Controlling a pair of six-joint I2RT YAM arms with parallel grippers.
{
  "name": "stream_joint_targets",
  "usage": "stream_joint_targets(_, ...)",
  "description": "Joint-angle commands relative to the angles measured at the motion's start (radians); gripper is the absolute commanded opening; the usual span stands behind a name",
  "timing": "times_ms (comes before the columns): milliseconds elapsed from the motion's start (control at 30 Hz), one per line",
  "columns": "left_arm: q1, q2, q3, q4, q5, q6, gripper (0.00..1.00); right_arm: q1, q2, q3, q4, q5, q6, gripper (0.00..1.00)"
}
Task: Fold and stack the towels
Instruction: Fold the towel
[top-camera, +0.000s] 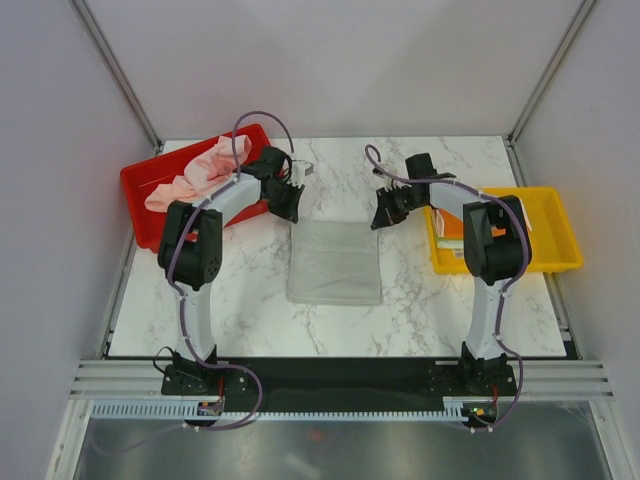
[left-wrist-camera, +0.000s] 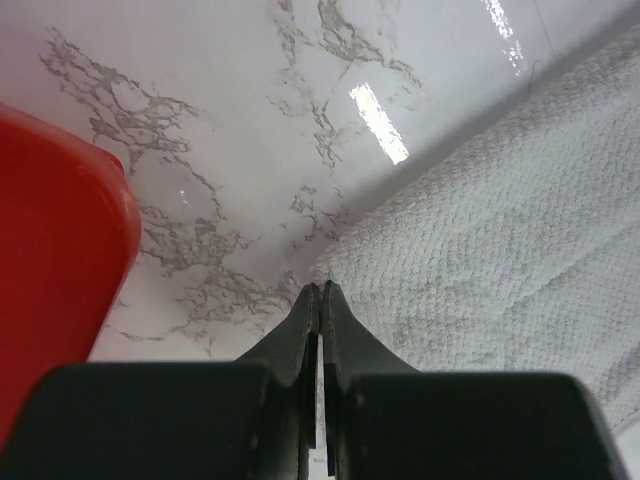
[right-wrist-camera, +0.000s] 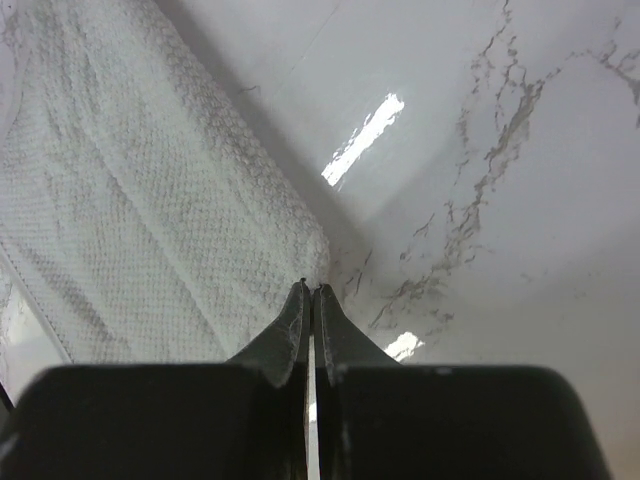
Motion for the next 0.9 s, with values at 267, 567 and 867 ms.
stream_joint_targets(267, -0.004, -0.258, -0.116, 0.055, 0.027, -0.104, 0.02, 0.042, -0.418, -0.276, 0.217, 0.183, 0.069, 0.00)
stream_joint_targets(567, -0.058, -0.433, -0.357, 0.109, -0.021, -0.167, 0.02, 0.092, -0.599, -0.490, 0.285, 0.285, 0.183, 0.00)
stream_joint_targets(867, -0.113, -0.551, -0.501, 0.116, -0.071, -0.250, 0.02, 0.123, -0.733, -0.633, 0.280, 0.380, 0.311, 0.00)
